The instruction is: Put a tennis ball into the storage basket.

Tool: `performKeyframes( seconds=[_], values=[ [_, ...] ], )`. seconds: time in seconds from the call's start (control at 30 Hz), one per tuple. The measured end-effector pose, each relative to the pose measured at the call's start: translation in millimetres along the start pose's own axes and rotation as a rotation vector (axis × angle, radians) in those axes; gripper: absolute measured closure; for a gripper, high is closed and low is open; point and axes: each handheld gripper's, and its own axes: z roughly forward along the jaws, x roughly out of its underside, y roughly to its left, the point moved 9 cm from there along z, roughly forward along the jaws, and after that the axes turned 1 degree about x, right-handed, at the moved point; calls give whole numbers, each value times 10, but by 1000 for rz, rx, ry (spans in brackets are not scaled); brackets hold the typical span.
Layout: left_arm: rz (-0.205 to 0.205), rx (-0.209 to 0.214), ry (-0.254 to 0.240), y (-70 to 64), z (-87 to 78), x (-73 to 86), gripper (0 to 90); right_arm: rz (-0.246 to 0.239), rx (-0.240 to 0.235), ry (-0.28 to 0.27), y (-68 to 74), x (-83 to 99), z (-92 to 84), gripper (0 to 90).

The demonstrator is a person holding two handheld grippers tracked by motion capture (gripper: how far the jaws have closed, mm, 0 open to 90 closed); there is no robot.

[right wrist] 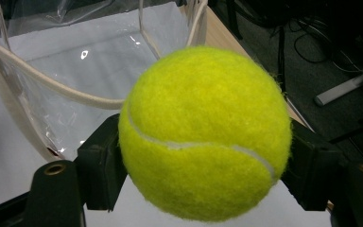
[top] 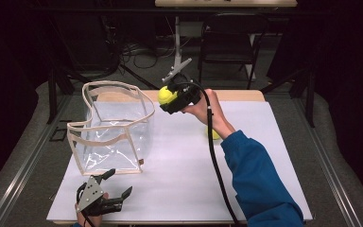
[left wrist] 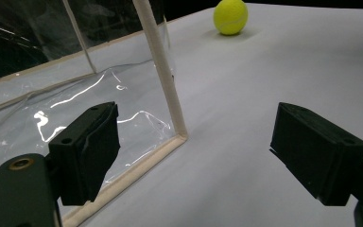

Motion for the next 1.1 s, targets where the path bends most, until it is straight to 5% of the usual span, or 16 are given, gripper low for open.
performKeyframes(
  seconds=[1.1],
  values=[
    [3, 3, 2, -9, 0, -1, 159, -26, 19, -36, 49, -254, -50, 262]
  ],
)
